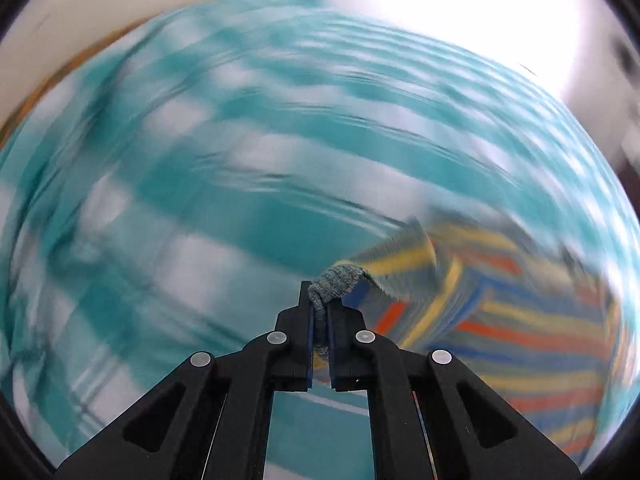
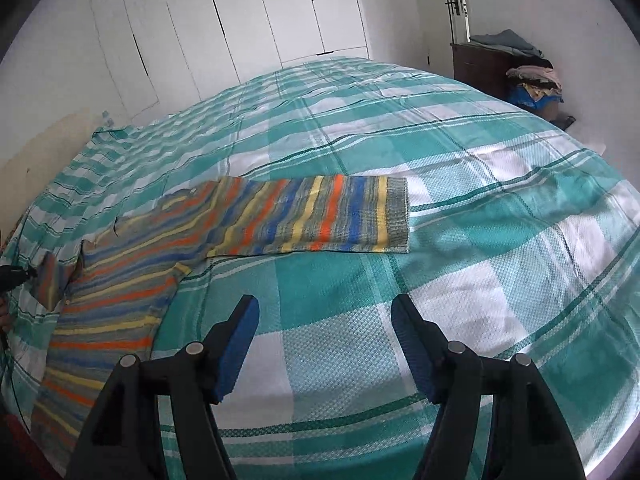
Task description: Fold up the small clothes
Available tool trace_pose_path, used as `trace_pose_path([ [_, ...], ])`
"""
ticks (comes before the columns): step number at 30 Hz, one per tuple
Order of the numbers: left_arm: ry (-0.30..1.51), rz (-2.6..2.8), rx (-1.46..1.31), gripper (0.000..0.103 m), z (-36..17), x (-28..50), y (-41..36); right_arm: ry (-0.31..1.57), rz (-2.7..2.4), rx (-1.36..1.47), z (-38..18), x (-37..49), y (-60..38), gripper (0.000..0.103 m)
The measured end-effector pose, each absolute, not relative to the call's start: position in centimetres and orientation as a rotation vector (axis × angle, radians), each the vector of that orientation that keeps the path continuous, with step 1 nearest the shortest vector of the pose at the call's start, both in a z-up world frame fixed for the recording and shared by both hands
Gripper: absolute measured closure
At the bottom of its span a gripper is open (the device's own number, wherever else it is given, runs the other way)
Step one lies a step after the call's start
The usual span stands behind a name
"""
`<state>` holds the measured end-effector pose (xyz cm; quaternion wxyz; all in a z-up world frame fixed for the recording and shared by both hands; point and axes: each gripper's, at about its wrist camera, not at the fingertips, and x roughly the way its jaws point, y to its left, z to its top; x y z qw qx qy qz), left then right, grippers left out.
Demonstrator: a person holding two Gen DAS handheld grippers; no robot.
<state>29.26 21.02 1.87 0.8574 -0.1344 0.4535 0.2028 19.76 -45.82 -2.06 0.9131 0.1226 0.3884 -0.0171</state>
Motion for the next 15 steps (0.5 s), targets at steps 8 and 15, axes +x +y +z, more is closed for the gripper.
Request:
trace_pose_path([
  [8, 1.05, 0.53, -0.464, 0.099, -2.9, 27.5, 28.4, 0.86, -0.022, 0.224, -3.4, 20.8, -44.7, 0.035],
  [15, 1.103, 0.645, -0.656, 0.089, -6.7, 26.3, 32.2, 0.898, -0.017, 0.195, -4.3, 21.2, -43.9, 0.035],
])
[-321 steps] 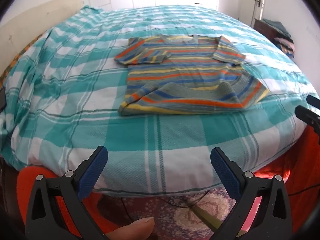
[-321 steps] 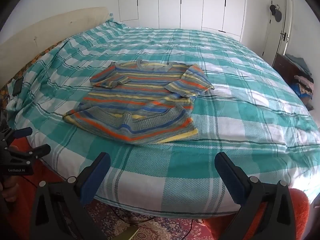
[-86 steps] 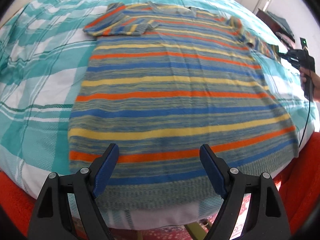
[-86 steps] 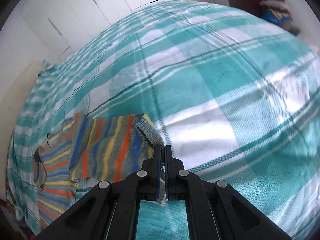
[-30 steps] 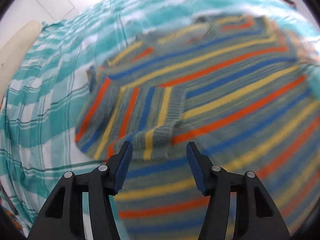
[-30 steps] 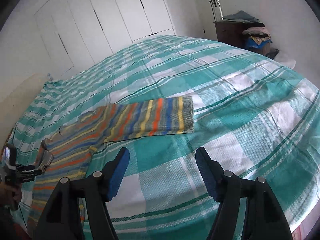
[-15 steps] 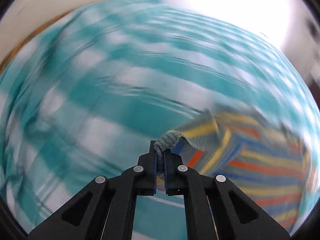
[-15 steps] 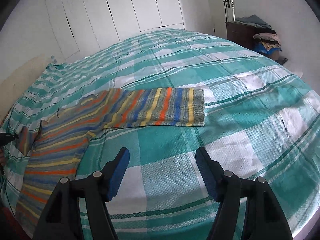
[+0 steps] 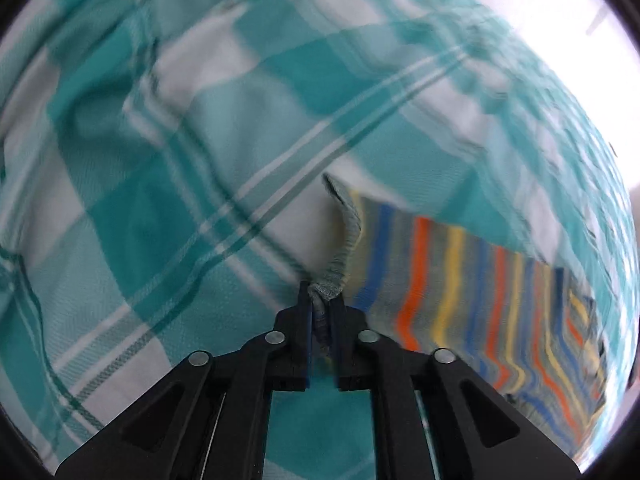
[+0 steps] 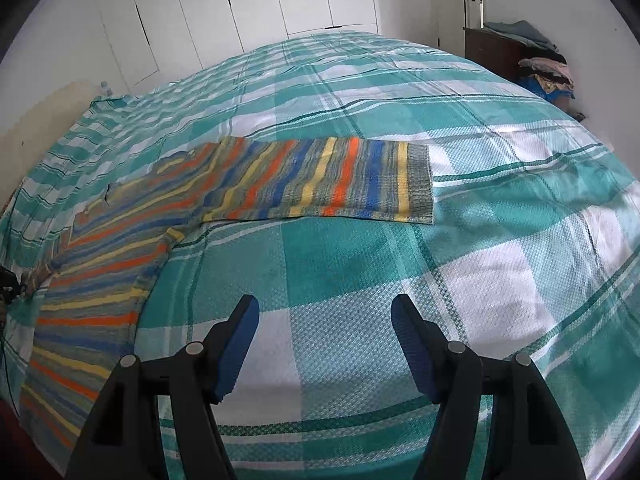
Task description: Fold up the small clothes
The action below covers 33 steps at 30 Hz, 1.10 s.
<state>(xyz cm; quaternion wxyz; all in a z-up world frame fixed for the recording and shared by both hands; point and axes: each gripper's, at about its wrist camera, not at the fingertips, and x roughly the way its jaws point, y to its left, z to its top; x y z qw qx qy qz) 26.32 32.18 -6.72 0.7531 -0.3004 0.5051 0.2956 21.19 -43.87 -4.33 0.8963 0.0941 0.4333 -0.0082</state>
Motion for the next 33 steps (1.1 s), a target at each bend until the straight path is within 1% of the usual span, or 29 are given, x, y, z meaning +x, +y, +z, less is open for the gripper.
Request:
trace_pose_path([
  [2, 1.094, 0.73, -0.686, 0.087, -7.0, 25.0, 33.4, 0.899, -0.018, 0.198, -4.3, 21.2, -44.0, 0.035],
  [5, 1.054, 0.754, -0.746, 0.086, -6.5, 22.7, 34.6, 0.904, -0.019, 0.206, -4.5, 21.3, -44.0, 0.035],
  [7, 1.039, 0.74, -0.713, 0.076, -5.5, 22.1, 34.0, 0.904, -0.018, 0.209, -4.5, 21.4, -44.0, 0.035],
  [9, 1.018, 0.687, -0.681, 0.057, -4.1, 22.3, 32.6, 0.907, -0.014, 0.207, -4.5, 21.5, -44.0, 0.035],
  [11, 0.998, 0.564, -0.678, 0.055, -2.1, 23.6, 30.3, 0.909, 0.013, 0.187, -3.8, 21.6, -43.5, 0.035],
  [13, 0.994, 0.417, -0.645, 0.05, -0.3, 25.8, 27.9, 0.913, 0.063, 0.124, -2.6, 22.0, -42.3, 0.035],
  [14, 0.99, 0.32, -0.601, 0.041, 0.9, 27.7, 25.9, 0.925, 0.103, 0.064, -1.6, 22.8, -41.3, 0.035],
  [15, 0.989, 0.249, -0.557, 0.027, 1.7, 29.4, 24.2, 0.937, 0.152, 0.004, -0.6, 23.9, -40.1, 0.035],
  [17, 0.997, 0.124, -0.472, 0.015, 2.4, 32.7, 20.8, 0.939, 0.246, -0.081, 1.2, 26.2, -38.0, 0.035],
  [20, 1.054, -0.025, -0.254, 0.016, 1.0, 39.2, 15.0, 0.935, 0.367, -0.159, 3.2, 31.9, -34.9, 0.035],
  [23, 1.11, -0.072, -0.104, 0.021, -1.5, 43.8, 11.9, 0.952, 0.447, -0.139, 3.2, 39.3, -32.6, 0.035],
  [25, 1.122, -0.077, -0.076, 0.021, -2.7, 45.8, 11.6, 1.008, 0.502, -0.111, 1.6, 45.1, -30.5, 0.035],
  [29, 1.161, -0.141, -0.007, 0.021, -5.3, 49.1, 10.6, 1.113, 0.566, -0.15, -3.1, 52.4, -26.0, 0.035],
  [33, 1.233, -0.186, 0.126, 0.021, -7.6, 50.2, 9.0, 1.166, 0.634, -0.253, -7.2, 56.0, -21.3, 0.035],
])
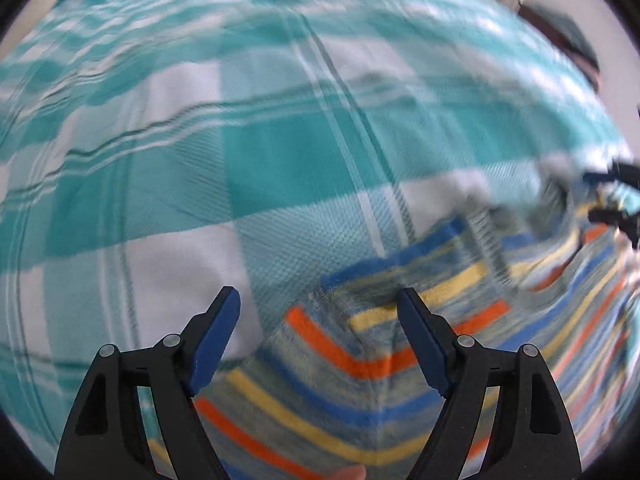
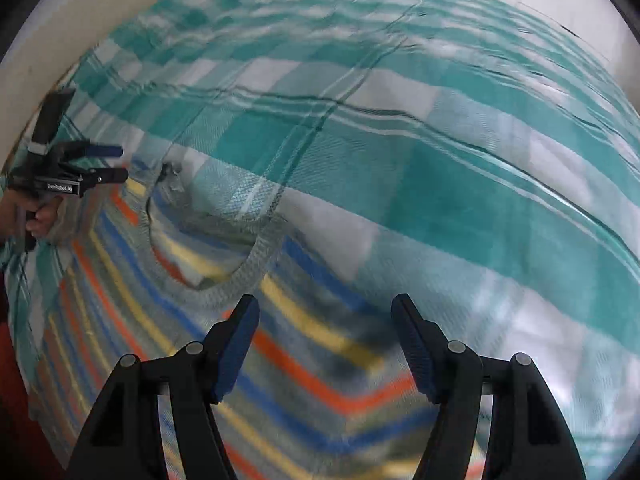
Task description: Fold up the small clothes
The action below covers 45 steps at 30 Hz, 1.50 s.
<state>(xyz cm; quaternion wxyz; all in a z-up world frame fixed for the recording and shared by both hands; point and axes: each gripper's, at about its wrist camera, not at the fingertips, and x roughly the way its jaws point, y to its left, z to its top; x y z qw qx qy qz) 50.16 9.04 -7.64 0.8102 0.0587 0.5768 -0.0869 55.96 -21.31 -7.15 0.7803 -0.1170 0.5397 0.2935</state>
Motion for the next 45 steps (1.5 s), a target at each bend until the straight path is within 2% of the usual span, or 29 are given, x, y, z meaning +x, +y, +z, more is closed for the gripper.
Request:
trace_pose_path([
  [1, 1.257, -0.199, 0.161, 0.021, -8.4, 50.3, 8.6, 1.193, 0.649, -0.282, -8.1, 56.3, -20.5, 0.041],
  [2, 1.26, -0.214, 0.183, 0.029, -8.7, 50.2, 8.2, 1.22, 0.652, -0.339, -9.2, 56.5, -19.7, 0.051],
  [3, 1.244, -0.257, 0.204, 0.058, -8.6, 49.7, 7.6, 1.213, 0.648, -0.401, -9.5, 56.4, -18.9, 0.084],
  [4, 1.233, -0.281, 0.214, 0.082, -8.4, 49.4, 7.2, 1.215, 0.673, -0.398, -9.3, 56.2, -18.6, 0.097],
  [5, 1.197, -0.26, 0.277, 0.097, -8.0, 48.8, 6.3, 1.203, 0.659, -0.407, -9.0, 55.9, -18.4, 0.097],
  [8, 1.046, -0.108, 0.383, 0.1, -6.9, 48.0, 5.0, 1.071, 0.544, -0.478, -7.1, 54.2, -17.9, 0.097],
  [11, 1.043, 0.039, 0.268, 0.099, -7.5, 49.0, 6.1, 0.992, 0.394, -0.475, -7.3, 53.9, -17.6, 0.097],
  [13, 1.069, 0.09, 0.194, 0.091, -8.1, 48.9, 6.7, 1.082, 0.363, -0.445, -9.9, 54.0, -17.1, 0.091],
  [14, 1.067, 0.095, 0.172, 0.081, -7.5, 48.3, 6.8, 1.084, 0.353, -0.446, -10.4, 53.7, -16.8, 0.09],
  [15, 1.068, 0.095, 0.16, 0.07, -6.9, 47.8, 6.9, 1.058, 0.35, -0.448, -10.0, 53.4, -16.8, 0.085],
  [16, 1.054, 0.108, 0.152, 0.066, -5.7, 46.7, 7.1, 1.055, 0.354, -0.442, -9.4, 52.9, -17.1, 0.064],
  [18, 1.002, 0.124, 0.138, 0.053, -3.5, 44.3, 7.6, 1.03, 0.352, -0.401, -7.1, 51.1, -18.2, 0.033],
  [21, 0.99, 0.025, 0.085, 0.047, -0.9, 38.0, 7.2, 0.975, 0.429, -0.393, -3.7, 46.4, -19.2, 0.034],
  [23, 1.043, -0.105, 0.092, 0.047, -0.8, 32.2, 5.1, 1.017, 0.606, -0.343, -2.5, 41.1, -19.2, 0.039],
  [25, 1.111, -0.222, 0.111, 0.048, -1.9, 26.4, 3.2, 1.094, 0.749, -0.312, -3.0, 35.5, -18.3, 0.05],
  [26, 1.143, -0.261, 0.125, 0.054, -2.4, 24.0, 2.0, 1.129, 0.793, -0.315, -3.7, 33.3, -17.7, 0.052],
  [27, 1.203, -0.31, 0.151, 0.068, -3.5, 20.6, 0.9, 1.182, 0.842, -0.332, -4.9, 29.8, -17.1, 0.055],
  [28, 1.271, -0.352, 0.18, 0.075, -4.5, 17.3, 0.1, 1.229, 0.869, -0.349, -6.0, 26.7, -16.9, 0.058],
  [29, 1.328, -0.381, 0.206, 0.089, -5.3, 14.5, -0.3, 1.278, 0.88, -0.366, -6.9, 23.6, -16.9, 0.059],
  [32, 1.437, -0.408, 0.278, 0.094, -4.9, 5.0, 0.5, 1.375, 0.883, -0.403, -8.3, 15.1, -18.0, 0.06],
  [35, 1.448, -0.345, 0.208, 0.089, -2.1, 1.5, 3.1, 1.46, 0.887, -0.376, -7.0, 9.1, -20.2, 0.06],
  [37, 1.357, -0.22, 0.019, 0.053, -0.1, 1.5, 6.1, 1.457, 0.855, -0.297, -5.3, 7.5, -21.7, 0.061],
  [38, 1.295, -0.154, -0.102, 0.028, 0.5, 1.8, 7.7, 1.406, 0.796, -0.239, -4.2, 7.4, -23.0, 0.06],
  [39, 1.251, -0.115, -0.179, 0.024, 0.7, 2.1, 8.6, 1.351, 0.726, -0.164, -3.2, 7.8, -24.3, 0.058],
  [41, 1.249, -0.127, -0.322, 0.026, -0.4, 2.8, 9.1, 1.273, 0.605, 0.02, -2.3, 9.2, -27.1, 0.051],
  [45, 1.325, -0.148, -0.444, 0.046, -3.3, 3.6, 8.2, 1.274, 0.409, 0.283, -3.4, 10.5, -32.5, 0.049],
])
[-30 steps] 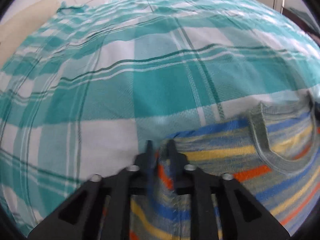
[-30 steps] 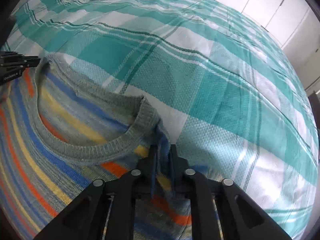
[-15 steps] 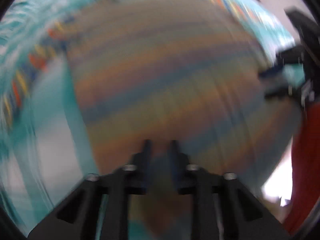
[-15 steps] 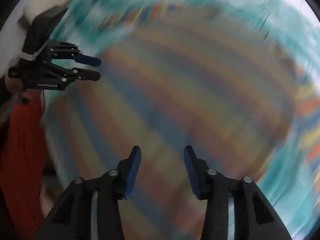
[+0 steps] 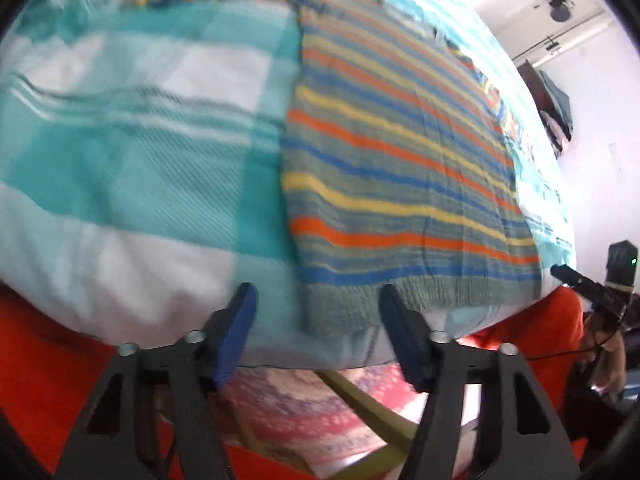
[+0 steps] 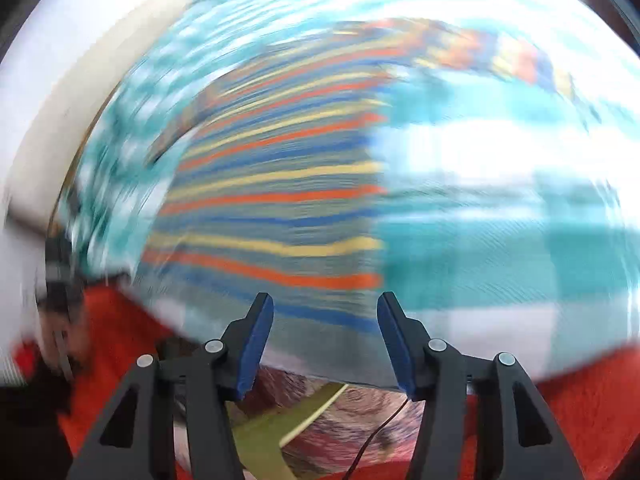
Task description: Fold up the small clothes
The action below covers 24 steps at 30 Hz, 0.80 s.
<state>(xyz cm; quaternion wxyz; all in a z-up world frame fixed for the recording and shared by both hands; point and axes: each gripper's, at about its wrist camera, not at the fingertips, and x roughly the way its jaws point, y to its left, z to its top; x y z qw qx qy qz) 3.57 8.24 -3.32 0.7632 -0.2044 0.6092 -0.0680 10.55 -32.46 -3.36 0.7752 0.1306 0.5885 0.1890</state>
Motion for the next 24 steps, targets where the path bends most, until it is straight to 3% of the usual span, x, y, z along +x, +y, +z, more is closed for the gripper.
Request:
trace_pose_path([
  [2, 1.303, -0.161, -0.451, 0.051, -3.4, 3.5, 7.1, 1.303, 0.384, 0.403, -5.0, 10.4, -34.5, 0.049],
  [4, 1.292, -0.158, -0.471, 0.068, -3.7, 3.0, 6.3, 1.325, 0.398, 0.471, -5.7, 10.0, -35.2, 0.049],
  [6, 1.284, -0.135, -0.491, 0.095, -3.9, 3.5, 6.3, 1.358, 0.455, 0.494, -7.1, 10.6, -34.4, 0.049],
  [8, 1.228, -0.103, -0.507, 0.099, -3.6, 3.4, 6.6, 1.407, 0.51, 0.483, -8.1, 10.4, -33.3, 0.07],
  [9, 1.19, -0.102, -0.488, 0.099, -3.1, 3.6, 6.6, 1.415, 0.509, 0.461, -8.1, 11.2, -33.5, 0.099],
  [10, 1.165, -0.098, -0.435, 0.099, -2.4, 3.3, 6.2, 1.42, 0.483, 0.413, -8.0, 11.1, -33.1, 0.098],
  [14, 1.155, -0.043, -0.261, 0.093, -2.4, 2.5, 4.7, 1.422, 0.397, 0.385, -7.7, 10.0, -34.0, 0.098],
  [16, 1.14, -0.029, -0.231, 0.084, -2.6, 2.6, 4.1, 1.437, 0.383, 0.384, -8.3, 9.8, -34.3, 0.098],
  [18, 1.087, -0.089, -0.186, 0.066, -1.7, 2.4, 3.0, 1.438, 0.373, 0.346, -8.5, 9.9, -33.8, 0.098],
  [24, 1.0, -0.291, -0.059, 0.045, -0.1, 3.4, -2.5, 1.431, 0.368, 0.305, -8.3, 9.7, -33.5, 0.098],
])
